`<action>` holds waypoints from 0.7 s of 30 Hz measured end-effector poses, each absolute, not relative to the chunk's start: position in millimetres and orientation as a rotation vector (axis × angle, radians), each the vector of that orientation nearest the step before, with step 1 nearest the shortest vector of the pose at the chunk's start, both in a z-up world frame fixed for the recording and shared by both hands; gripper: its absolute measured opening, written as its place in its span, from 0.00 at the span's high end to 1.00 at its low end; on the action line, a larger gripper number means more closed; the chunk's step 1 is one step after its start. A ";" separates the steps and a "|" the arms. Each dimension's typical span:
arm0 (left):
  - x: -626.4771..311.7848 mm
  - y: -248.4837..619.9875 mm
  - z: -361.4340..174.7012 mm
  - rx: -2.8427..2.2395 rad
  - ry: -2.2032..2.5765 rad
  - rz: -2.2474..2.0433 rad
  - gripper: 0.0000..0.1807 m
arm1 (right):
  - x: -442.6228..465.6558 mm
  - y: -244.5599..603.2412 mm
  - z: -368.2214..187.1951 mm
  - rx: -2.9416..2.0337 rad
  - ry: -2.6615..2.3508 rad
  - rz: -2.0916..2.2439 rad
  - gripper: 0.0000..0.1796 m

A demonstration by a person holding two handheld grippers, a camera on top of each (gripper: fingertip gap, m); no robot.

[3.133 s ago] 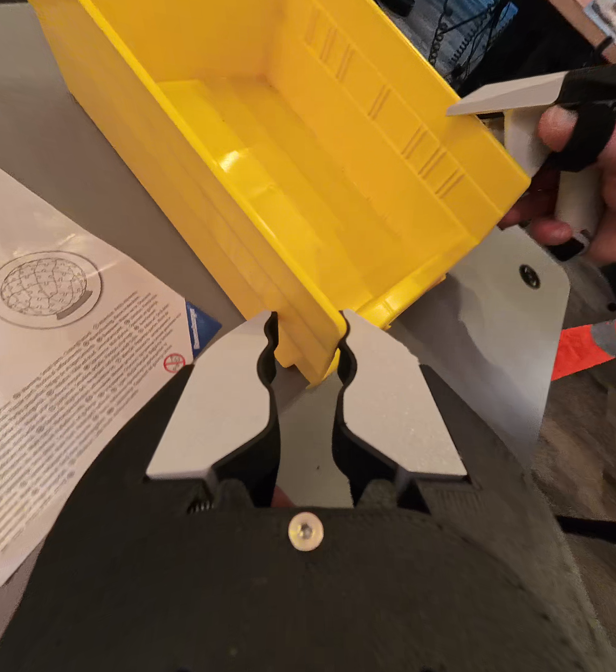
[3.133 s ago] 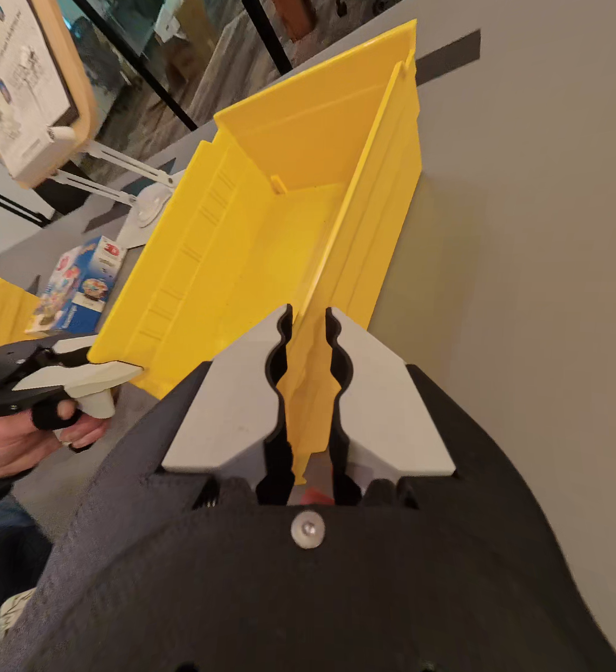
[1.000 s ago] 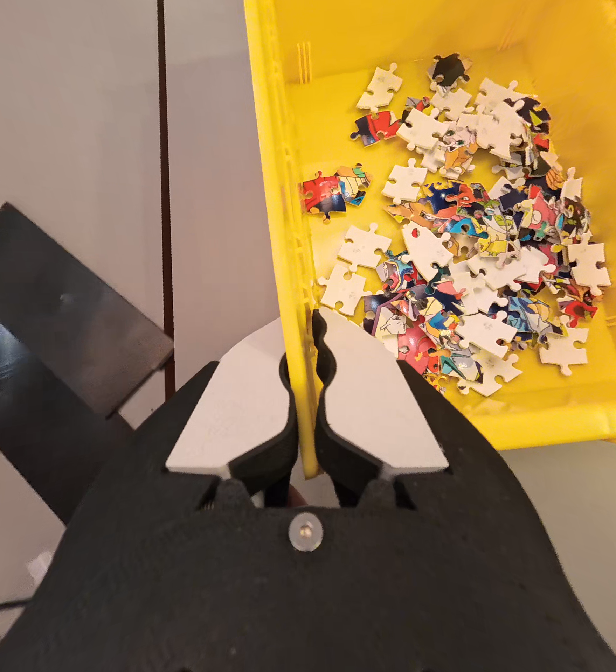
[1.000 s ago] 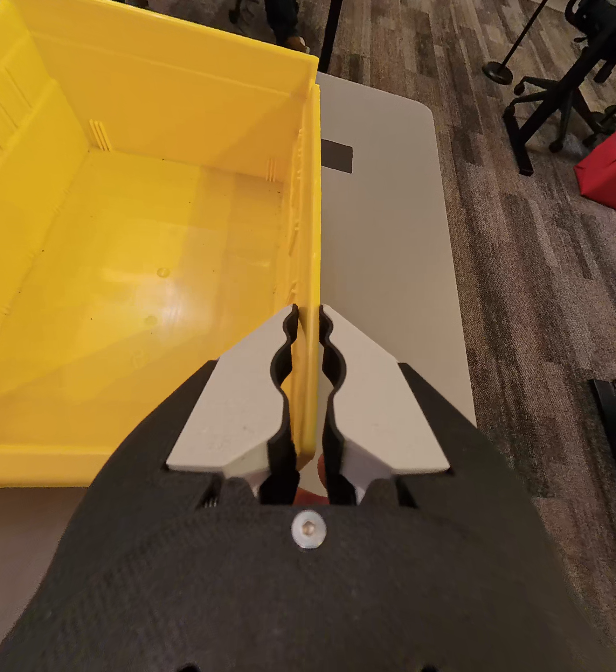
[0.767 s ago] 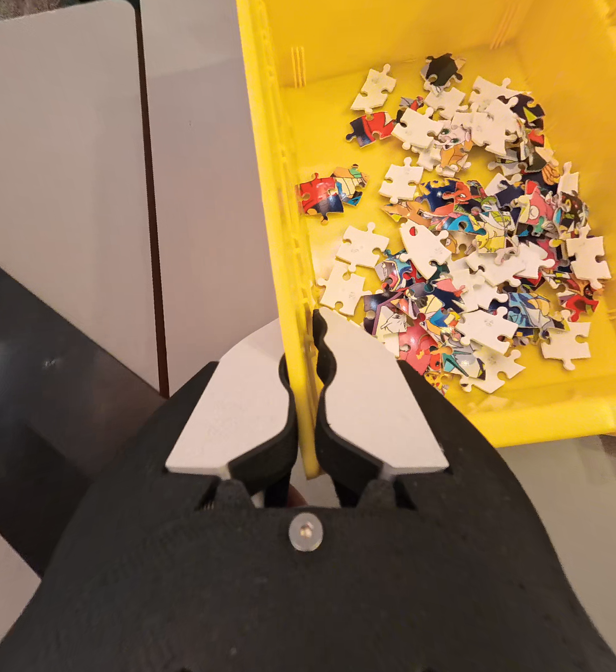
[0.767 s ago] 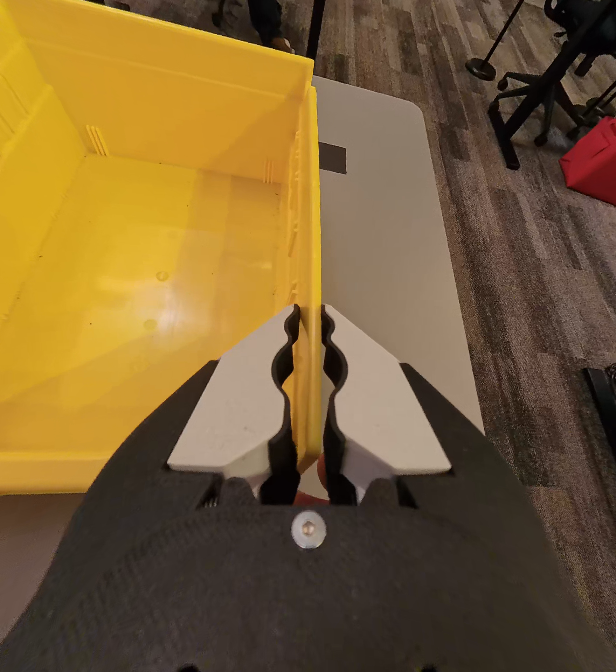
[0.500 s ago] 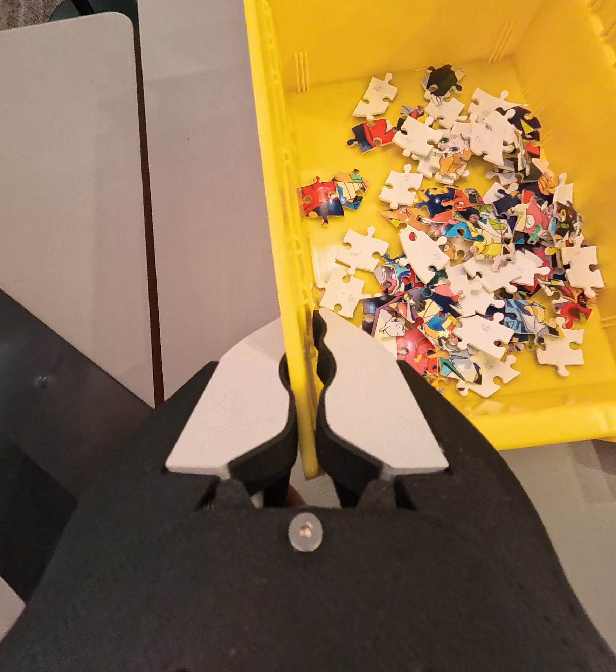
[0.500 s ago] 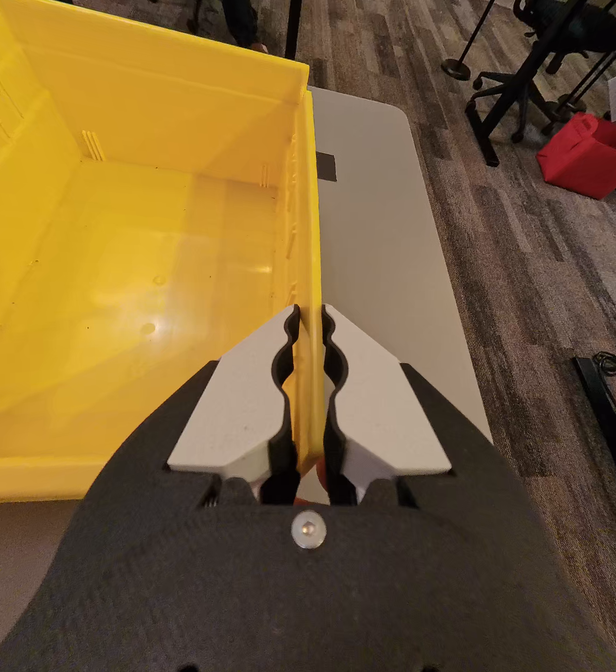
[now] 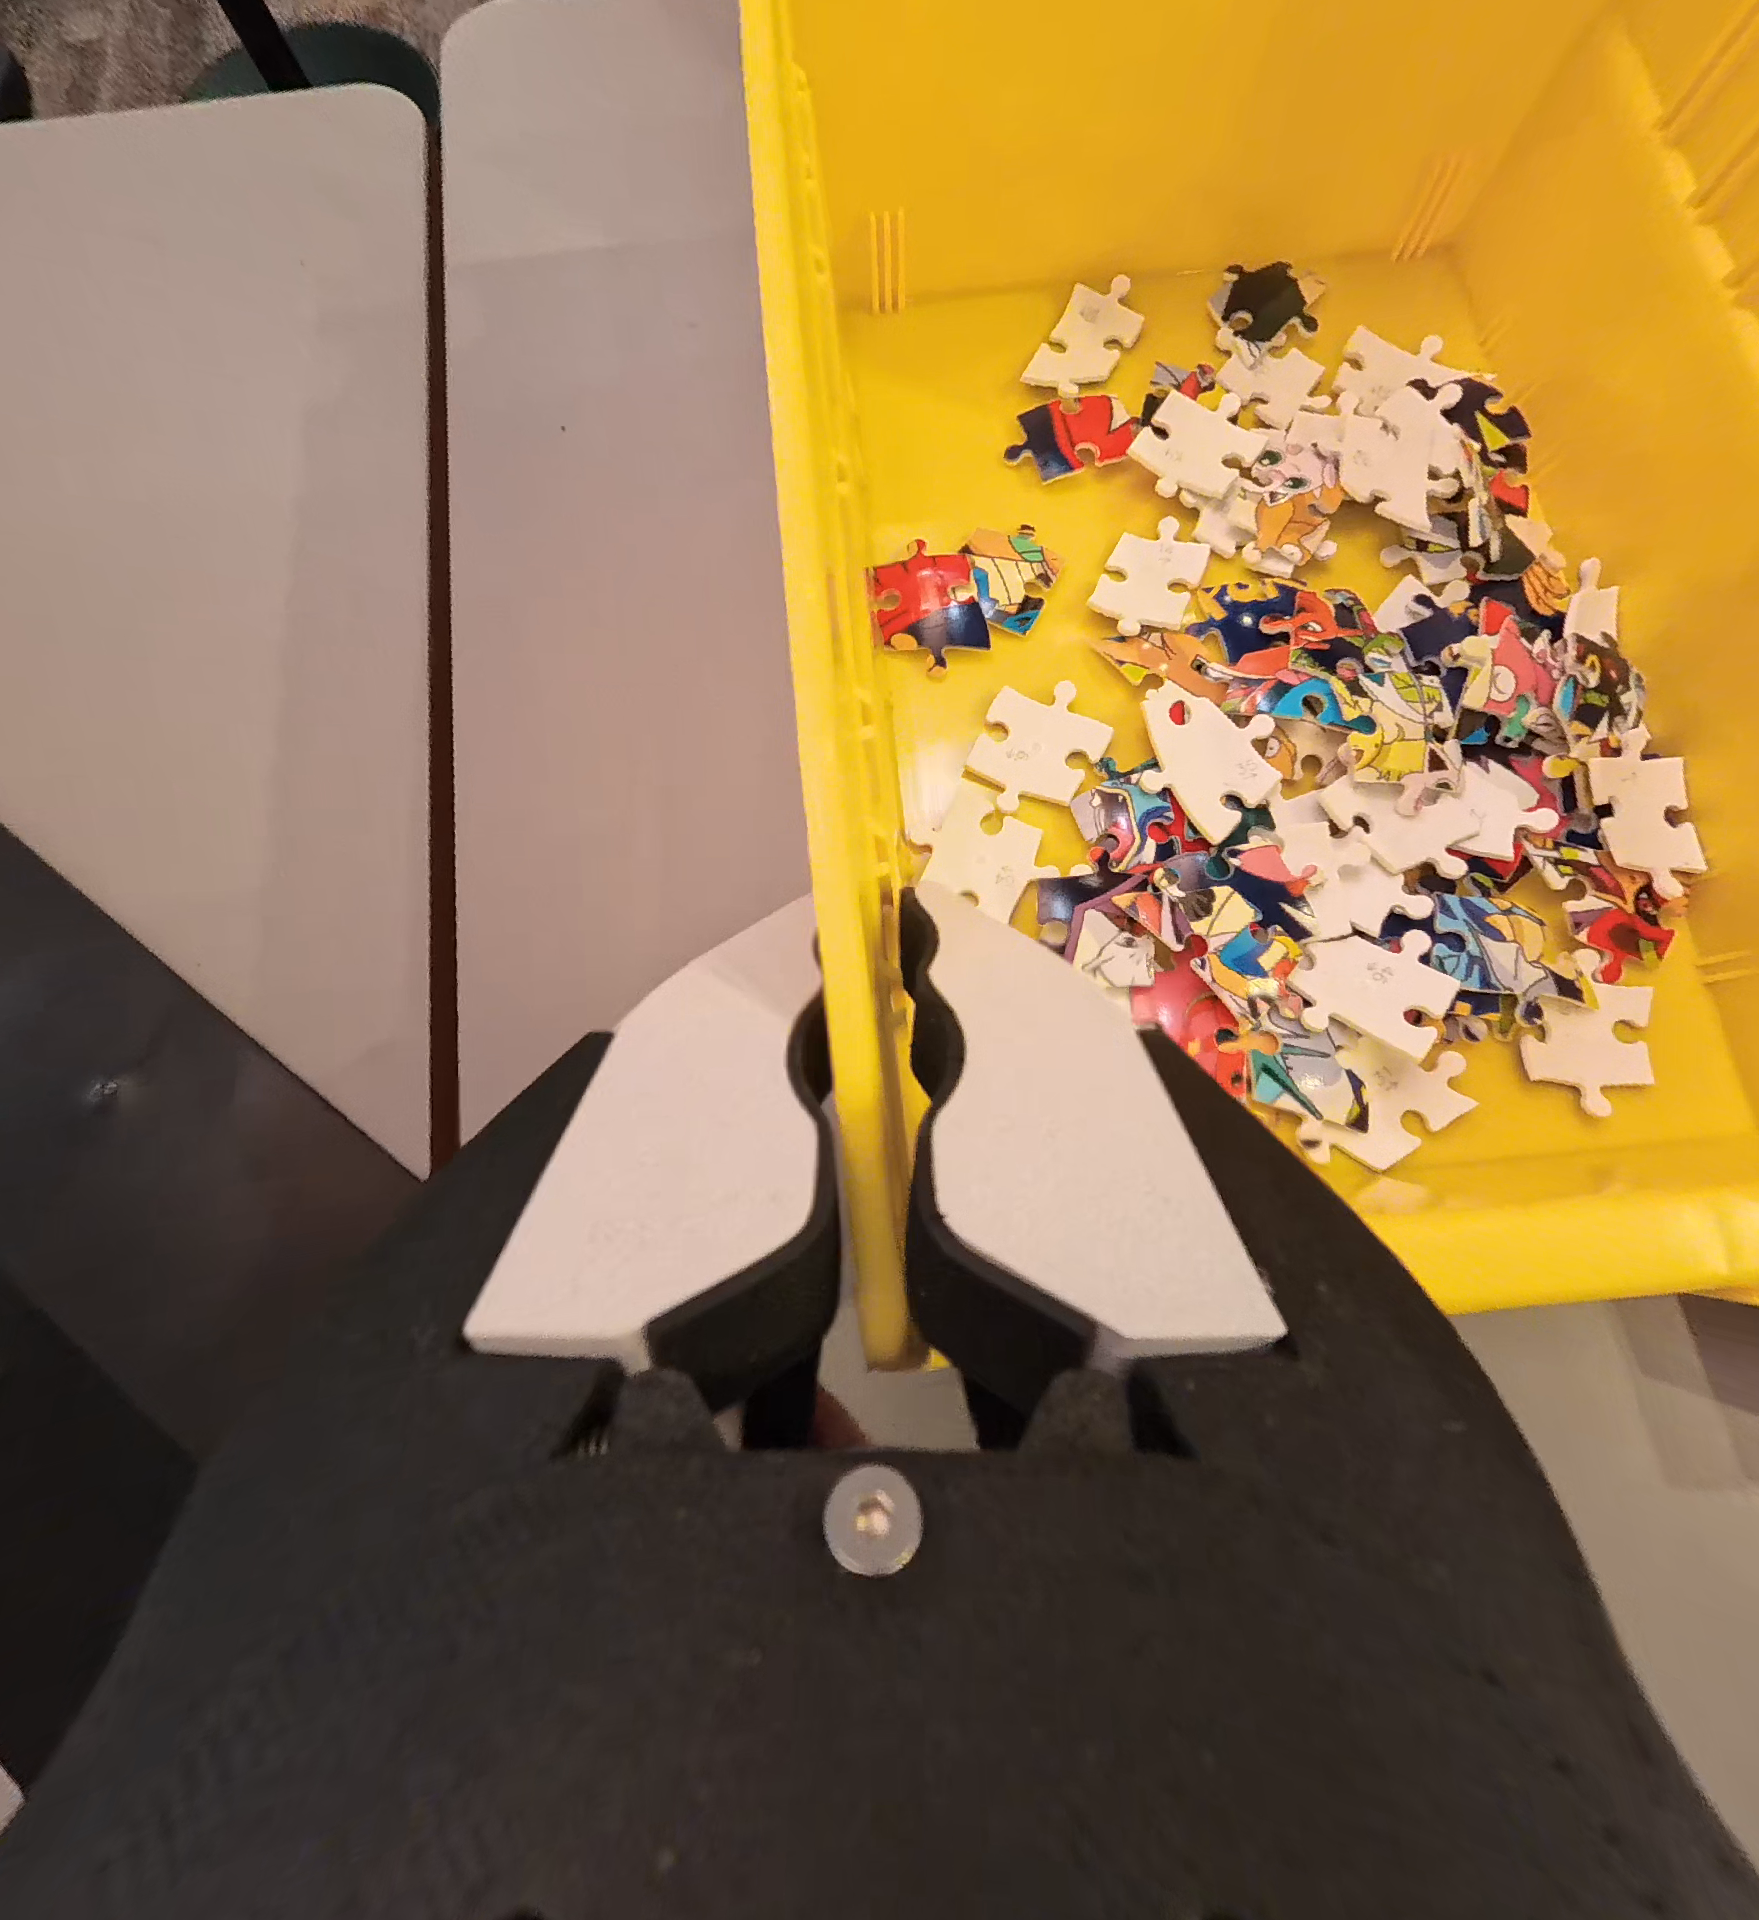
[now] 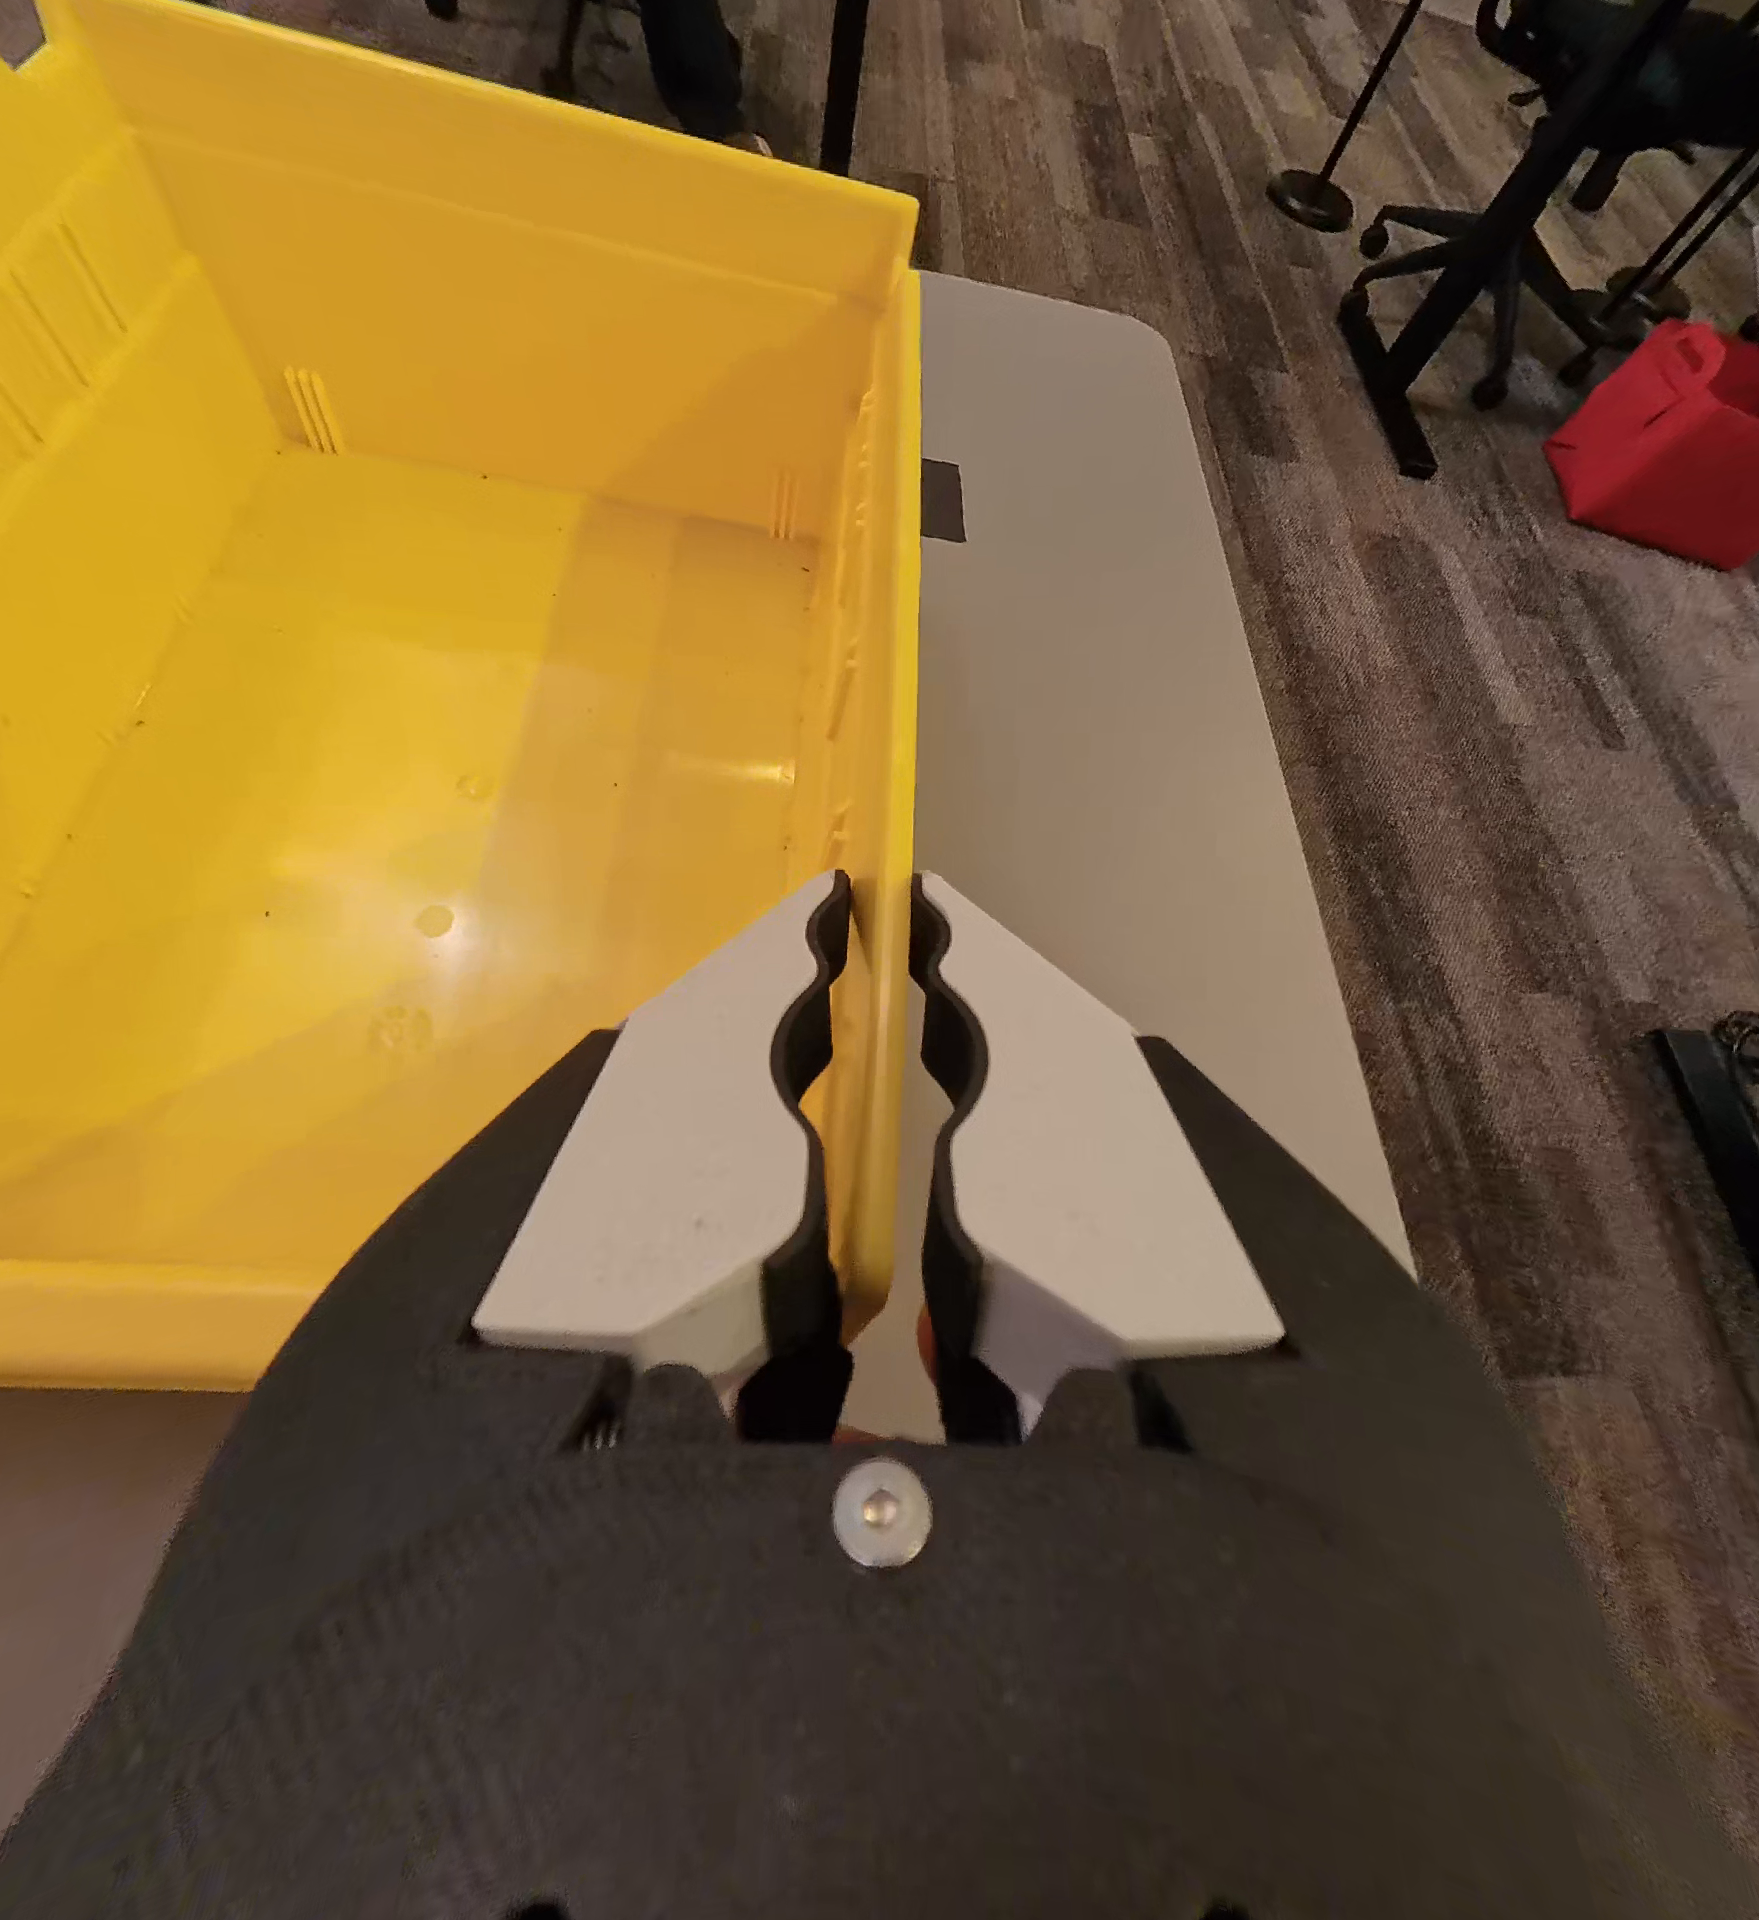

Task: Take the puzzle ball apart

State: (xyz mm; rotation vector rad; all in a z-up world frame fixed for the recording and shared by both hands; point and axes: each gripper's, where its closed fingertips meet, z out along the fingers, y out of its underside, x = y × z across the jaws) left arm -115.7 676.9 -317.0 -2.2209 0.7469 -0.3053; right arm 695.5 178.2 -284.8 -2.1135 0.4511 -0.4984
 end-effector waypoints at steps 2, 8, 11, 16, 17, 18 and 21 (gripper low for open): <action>-121.7 680.9 -313.5 -2.187 0.716 -0.269 0.87 | 697.8 174.7 -277.7 -2.079 0.508 -0.490 0.87; -138.9 665.5 -255.0 -2.018 0.597 -0.334 0.65 | 673.3 165.5 -228.0 -1.984 0.446 -0.549 0.57; -122.5 618.7 -238.4 -2.004 0.746 -0.409 0.61 | 629.7 172.2 -219.2 -2.029 0.303 -0.540 0.56; -86.6 532.3 -249.7 -2.007 0.938 -0.470 0.58 | 527.5 187.5 -230.9 -2.139 0.080 -0.333 0.59; -78.0 514.1 -255.4 -2.019 0.970 -0.480 0.58 | 502.8 190.6 -234.6 -2.151 0.031 -0.256 0.56; -67.0 495.7 -259.4 -2.011 1.000 -0.506 0.59 | 481.5 192.6 -239.4 -2.167 -0.015 -0.208 0.55; -30.3 447.6 -277.7 -2.031 1.074 -0.578 0.58 | 435.5 199.9 -253.9 -2.169 -0.135 -0.161 0.58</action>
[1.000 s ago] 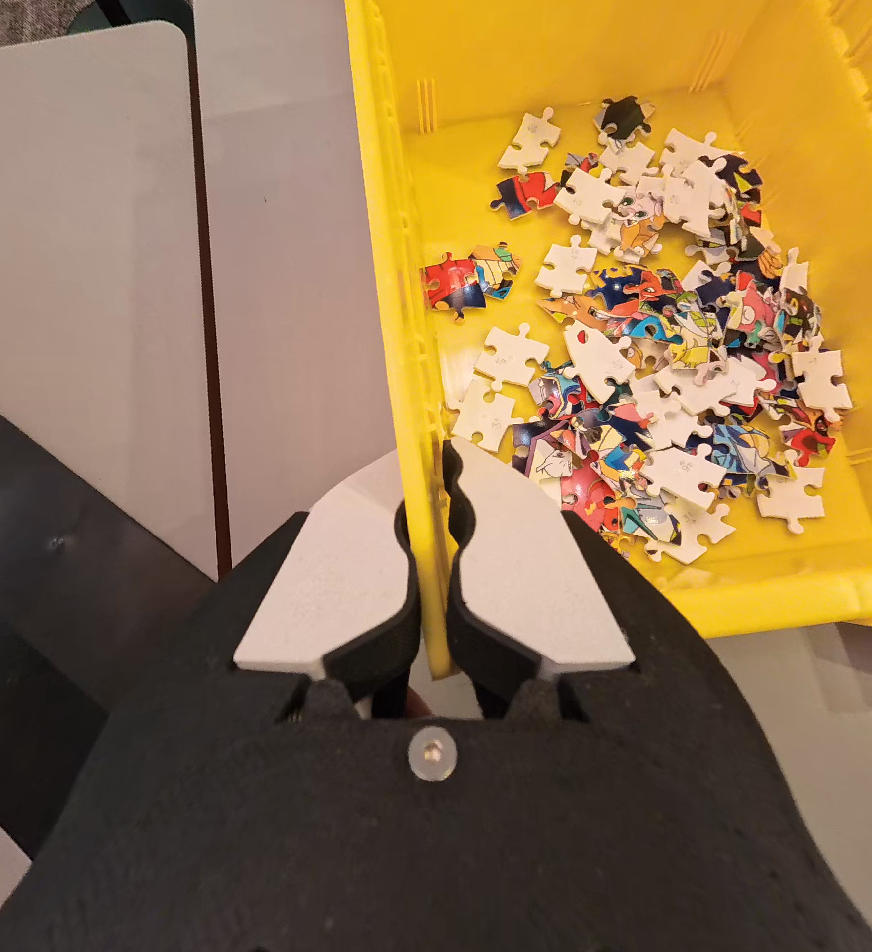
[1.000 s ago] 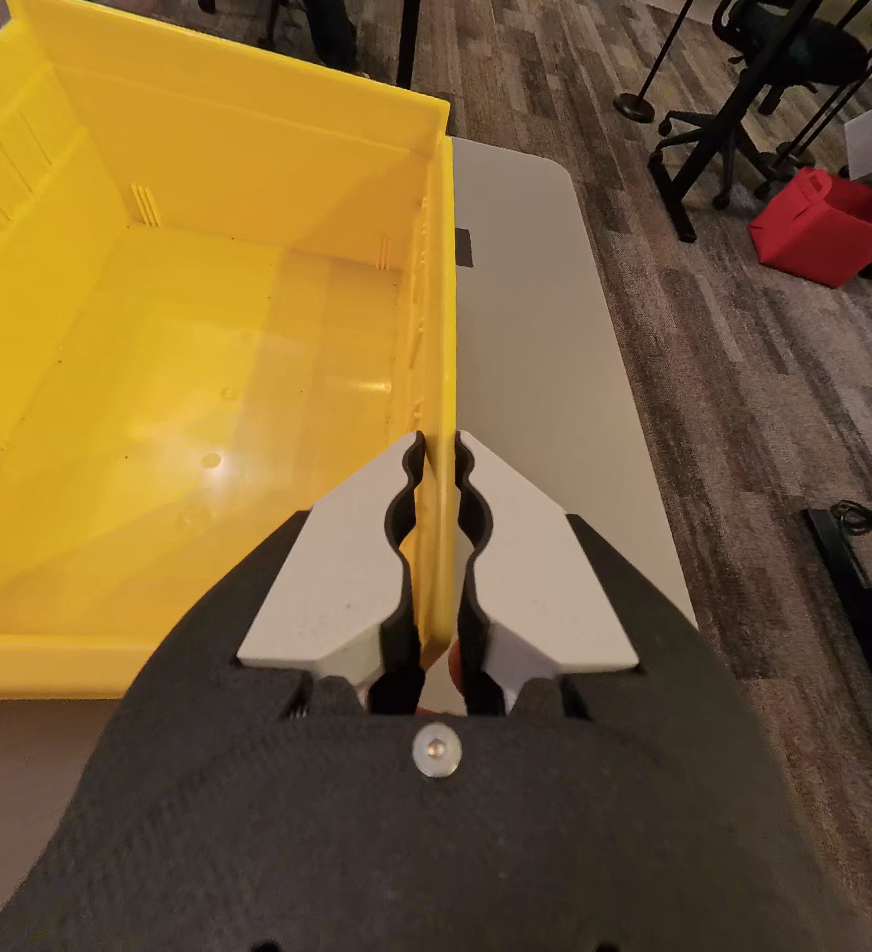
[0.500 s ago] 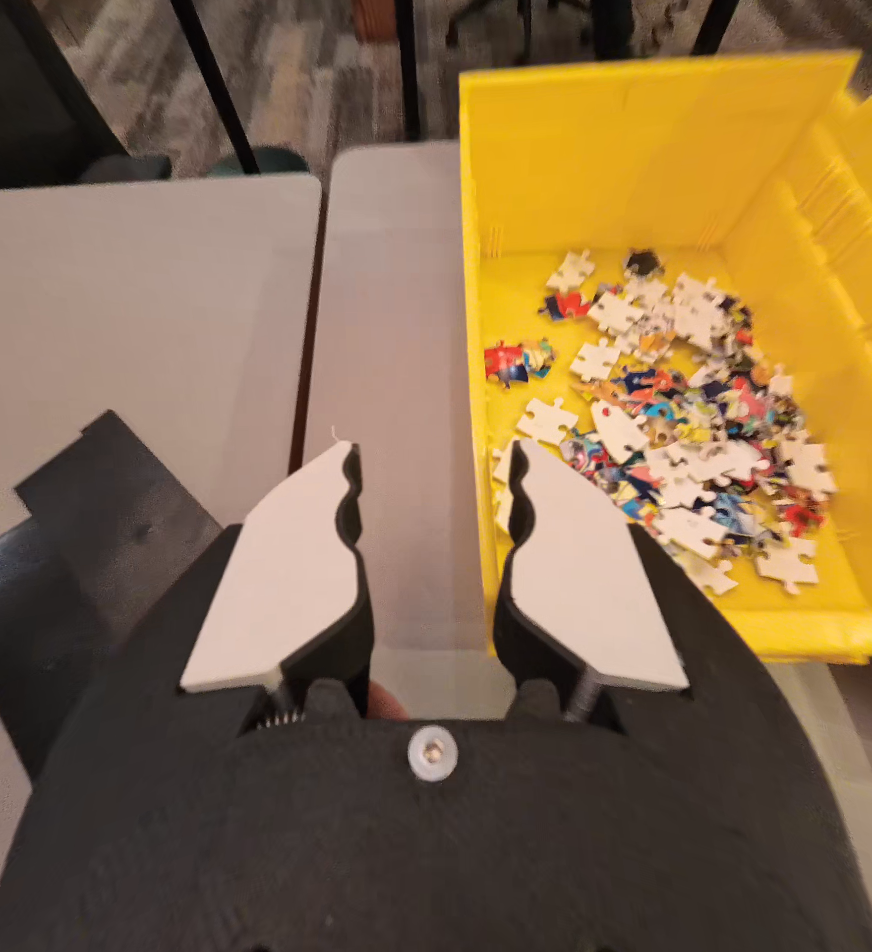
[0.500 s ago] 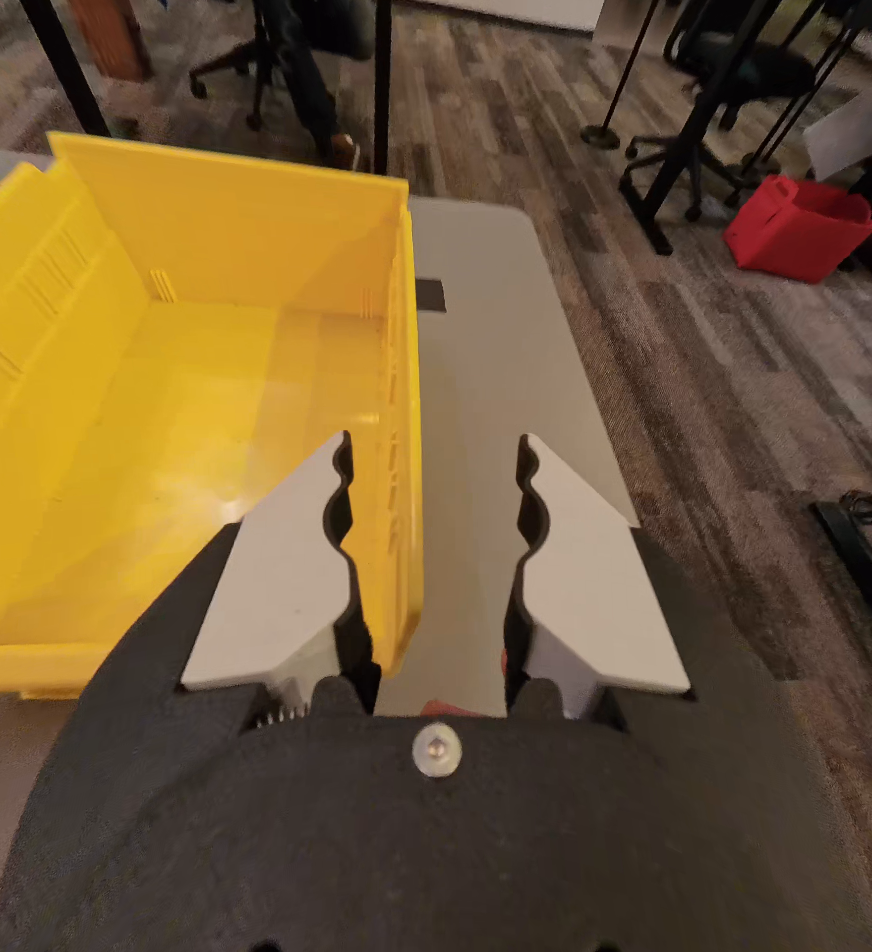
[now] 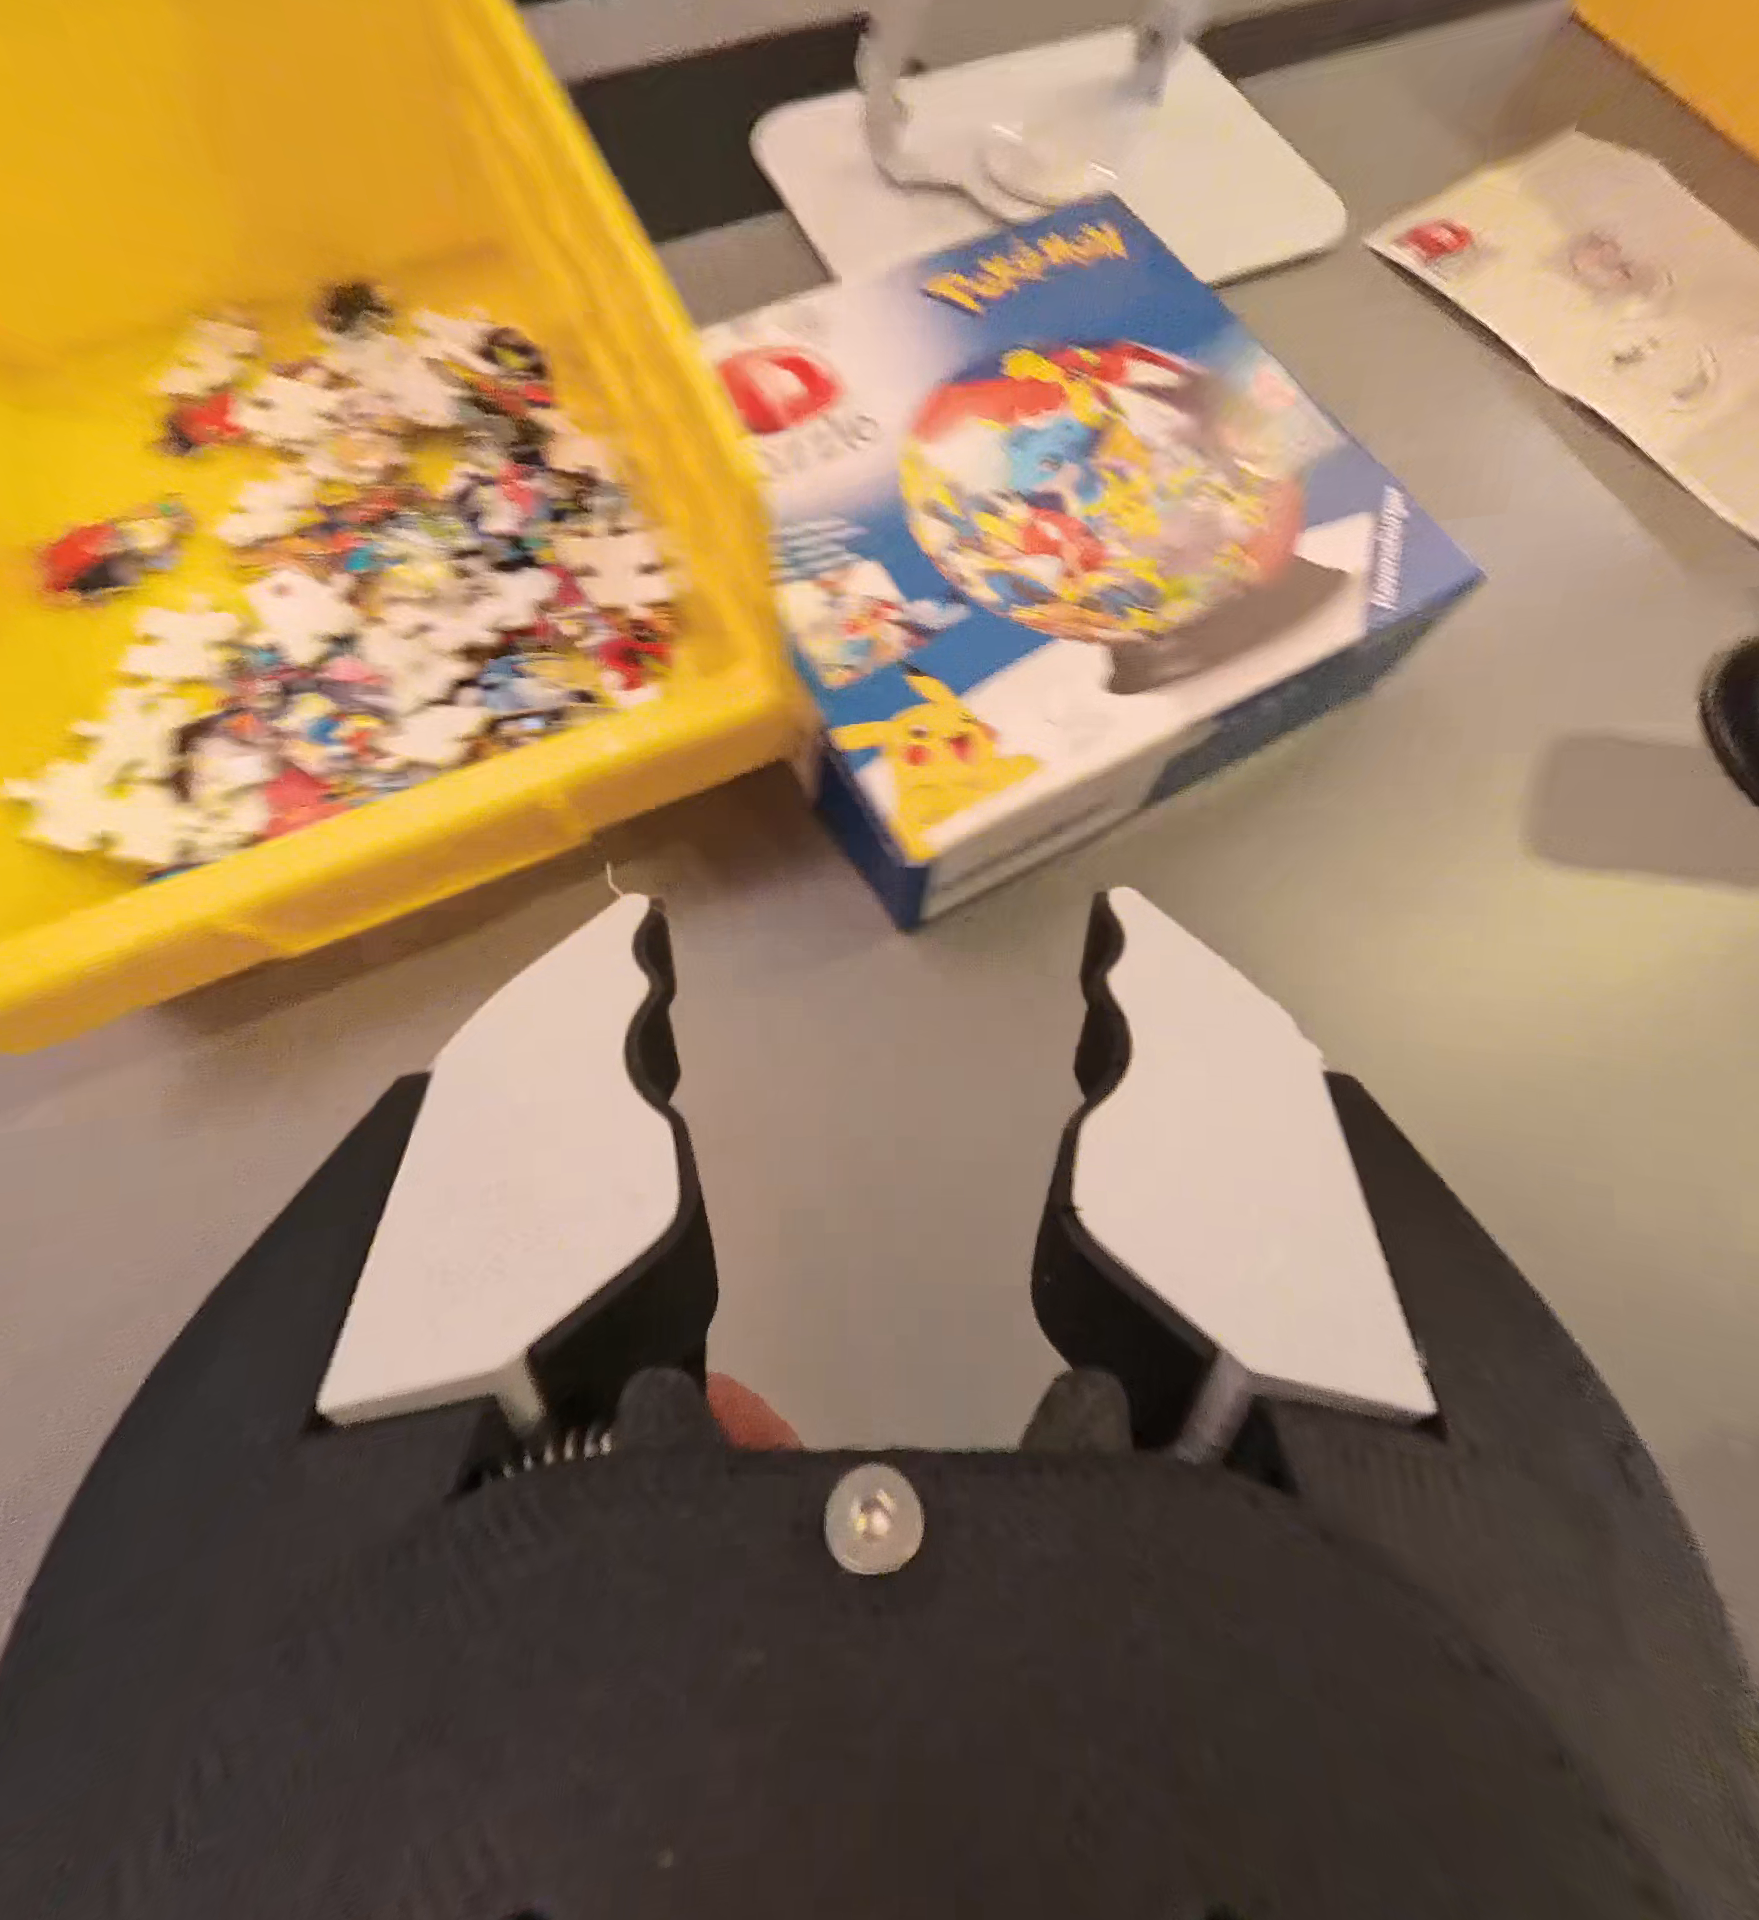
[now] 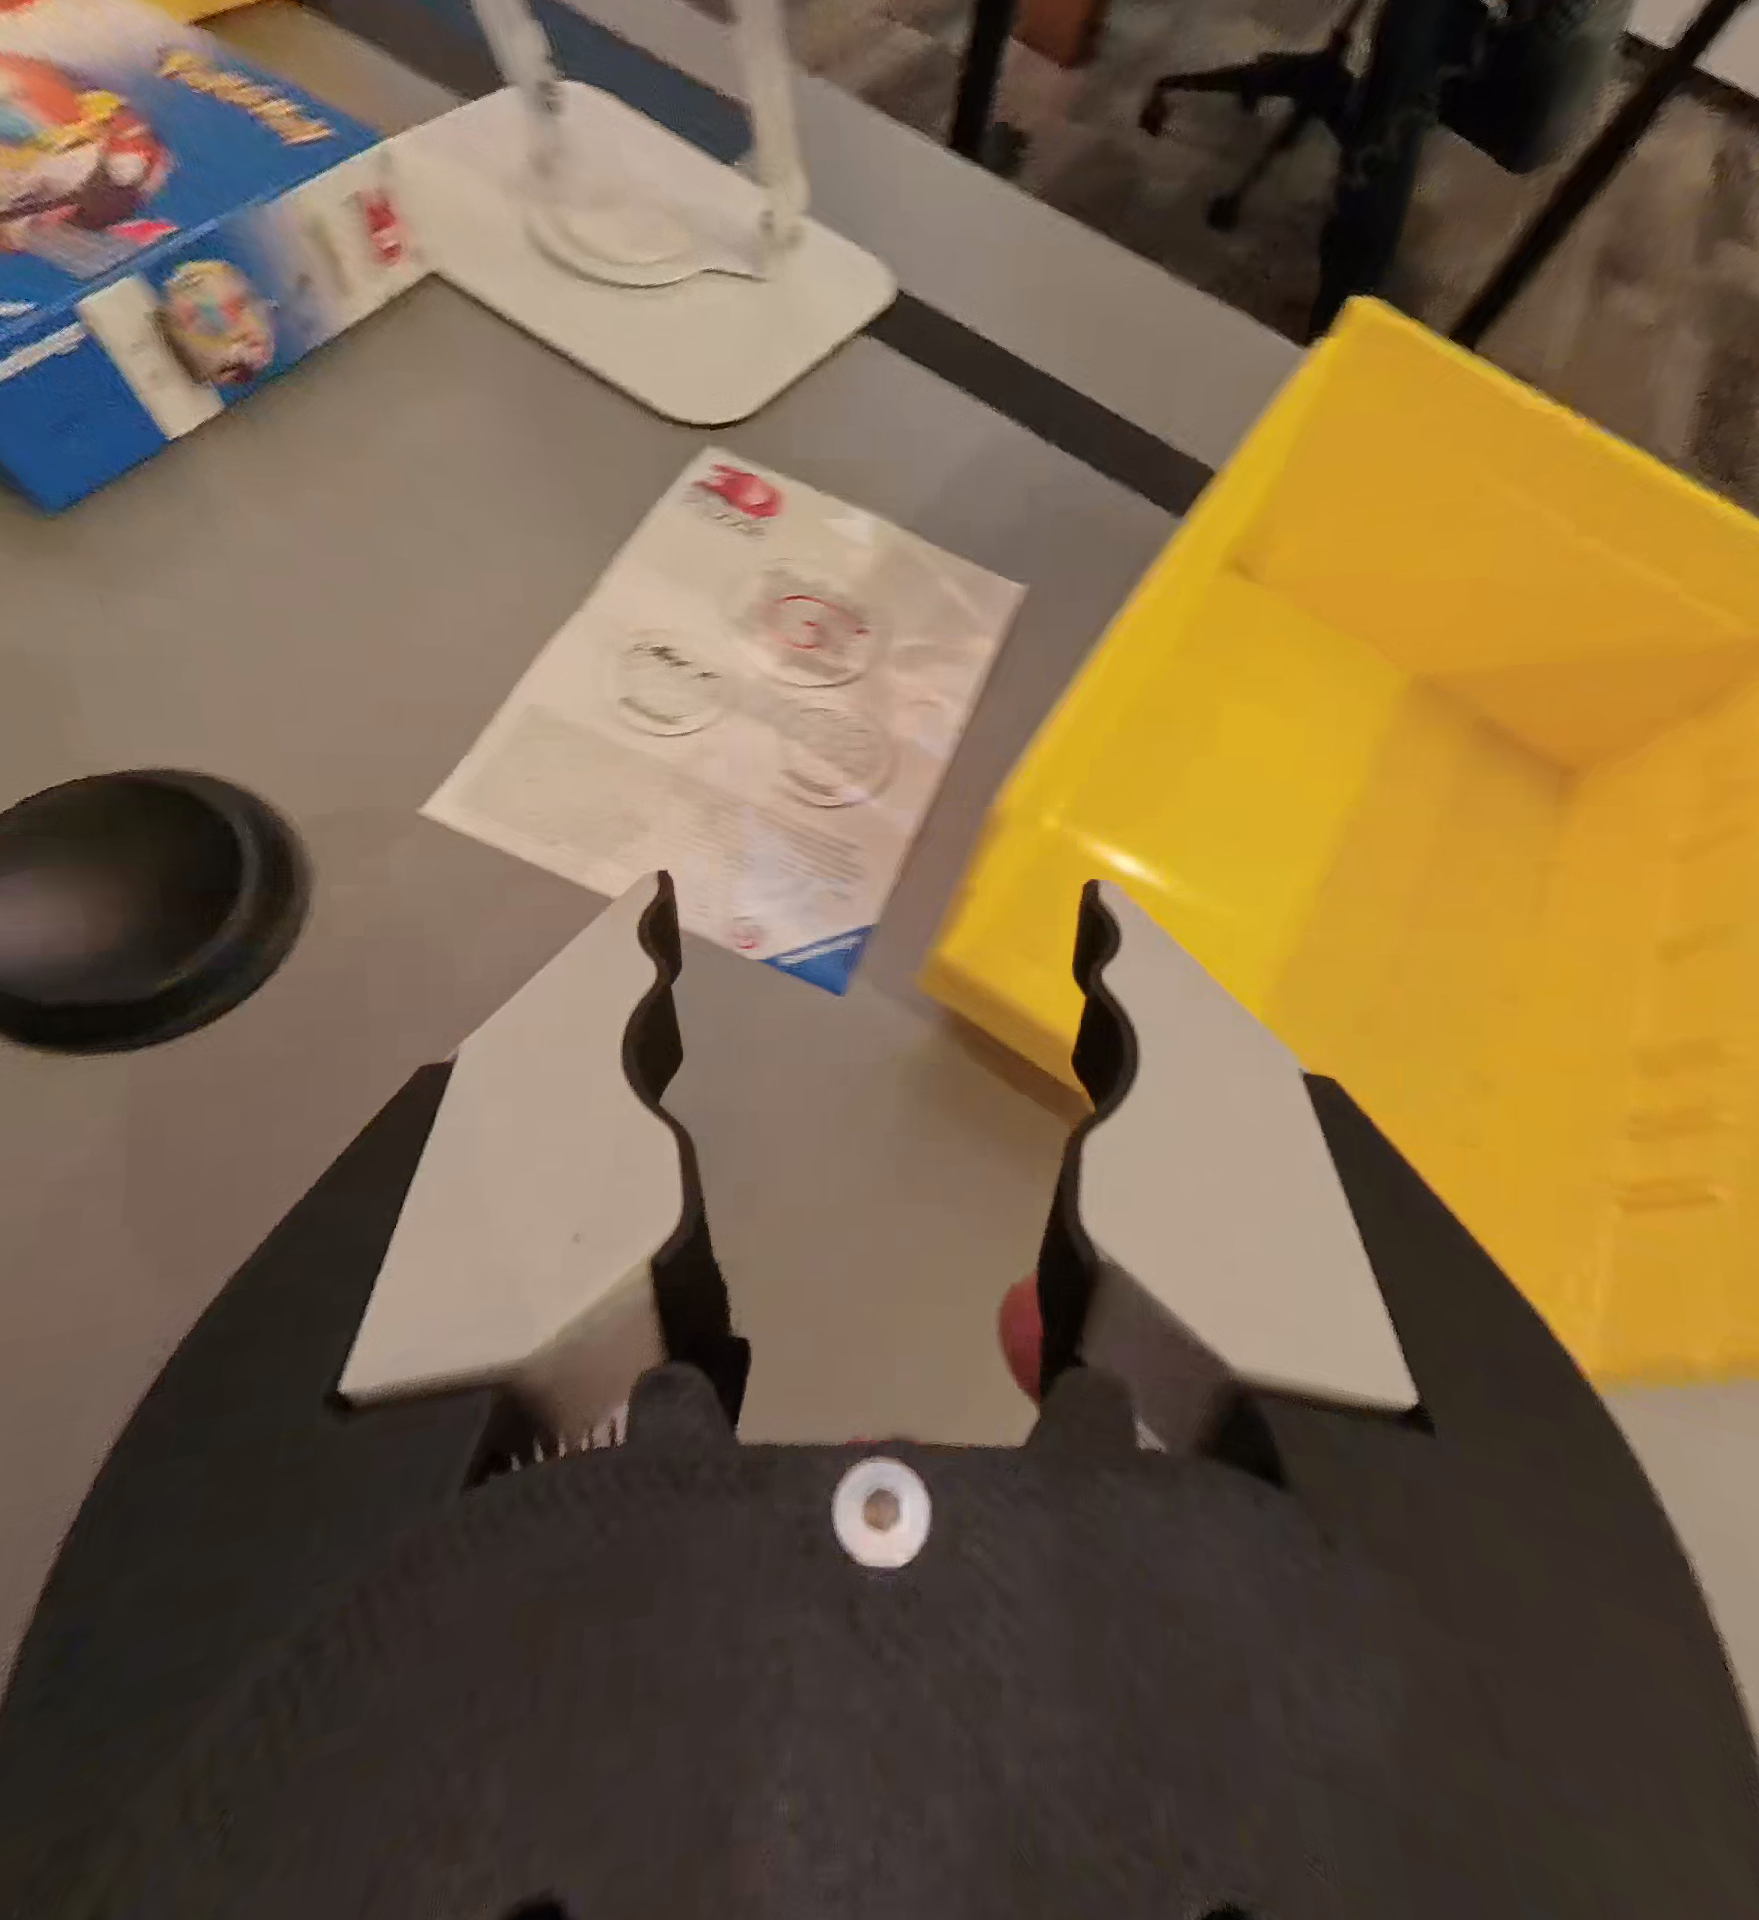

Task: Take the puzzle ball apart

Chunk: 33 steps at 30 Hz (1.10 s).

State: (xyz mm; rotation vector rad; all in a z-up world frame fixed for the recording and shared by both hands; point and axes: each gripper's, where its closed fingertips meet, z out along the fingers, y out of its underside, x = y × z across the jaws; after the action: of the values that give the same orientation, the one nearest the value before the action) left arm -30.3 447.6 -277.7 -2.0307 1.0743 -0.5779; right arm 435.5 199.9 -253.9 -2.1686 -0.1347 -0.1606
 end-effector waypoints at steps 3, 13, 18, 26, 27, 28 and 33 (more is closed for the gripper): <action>12.1 412.7 -284.5 -1.998 1.135 -0.639 0.61 | 390.7 212.9 -258.1 -2.129 -0.126 0.012 0.58; 120.5 355.9 -285.8 -1.829 1.353 -0.627 0.63 | 267.0 264.8 -252.3 -2.076 -0.338 0.147 0.59; 124.6 332.3 -308.2 -1.852 1.421 -0.654 0.48 | 260.8 266.9 -263.9 -2.109 -0.345 0.107 0.39; 109.2 337.1 -318.3 -1.885 1.362 -0.592 0.48 | 294.3 248.3 -285.7 -2.137 -0.226 0.097 0.33; 109.1 335.5 -323.3 -1.891 1.373 -0.588 0.51 | 298.7 248.4 -291.5 -2.151 -0.239 0.046 0.35; 108.4 334.0 -329.9 -1.904 1.386 -0.581 0.50 | 304.3 248.4 -298.3 -2.167 -0.240 0.000 0.35; 98.6 328.5 -350.8 -1.963 1.405 -0.567 0.38 | 307.9 243.1 -319.2 -2.178 -0.154 0.122 0.28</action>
State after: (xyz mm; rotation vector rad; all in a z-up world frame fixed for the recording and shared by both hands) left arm 98.6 328.5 -350.8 -1.9628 1.4046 -0.5665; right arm 307.9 243.1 -319.2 -2.1775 -0.1537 0.1219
